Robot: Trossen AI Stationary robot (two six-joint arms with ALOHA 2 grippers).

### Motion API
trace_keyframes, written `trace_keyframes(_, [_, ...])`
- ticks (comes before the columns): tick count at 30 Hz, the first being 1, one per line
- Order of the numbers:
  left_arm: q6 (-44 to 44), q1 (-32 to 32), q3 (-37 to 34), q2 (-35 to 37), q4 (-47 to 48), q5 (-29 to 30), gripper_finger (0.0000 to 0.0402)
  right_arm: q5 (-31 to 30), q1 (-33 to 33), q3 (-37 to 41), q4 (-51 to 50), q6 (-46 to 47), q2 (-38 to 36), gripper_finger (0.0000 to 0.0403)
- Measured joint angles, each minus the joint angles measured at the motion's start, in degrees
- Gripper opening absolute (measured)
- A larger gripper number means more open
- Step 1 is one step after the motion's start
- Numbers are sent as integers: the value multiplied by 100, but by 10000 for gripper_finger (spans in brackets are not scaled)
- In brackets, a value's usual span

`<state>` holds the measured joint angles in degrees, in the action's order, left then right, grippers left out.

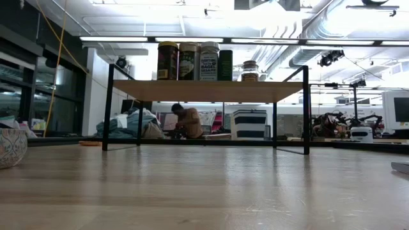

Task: Shelf spices
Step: Put the orange seasoning pack on the shelf

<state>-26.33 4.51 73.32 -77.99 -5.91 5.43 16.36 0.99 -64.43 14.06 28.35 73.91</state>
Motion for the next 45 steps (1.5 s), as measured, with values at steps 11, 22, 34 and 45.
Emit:
trace_keyframes(11, [91, 4, 12, -197, -374, 269, 200, 13, -48, 0, -99, -16, 0, 0])
trace_keyframes(22, [744, 17, 7, 547, 1009, 1276, 11, -25, -181, -1, -822, -743, -76, 85])
trace_keyframes(34, [-1573, 1468, -1251, 2308, 4167, 7323, 9, -1274, -473, -1, -1879, -1080, -361, 222])
trace_keyframes(45, [-2281, 834, -2535, 1346, 2707, 8094, 9, -2787, -764, -1, -1918, -1004, -345, 224])
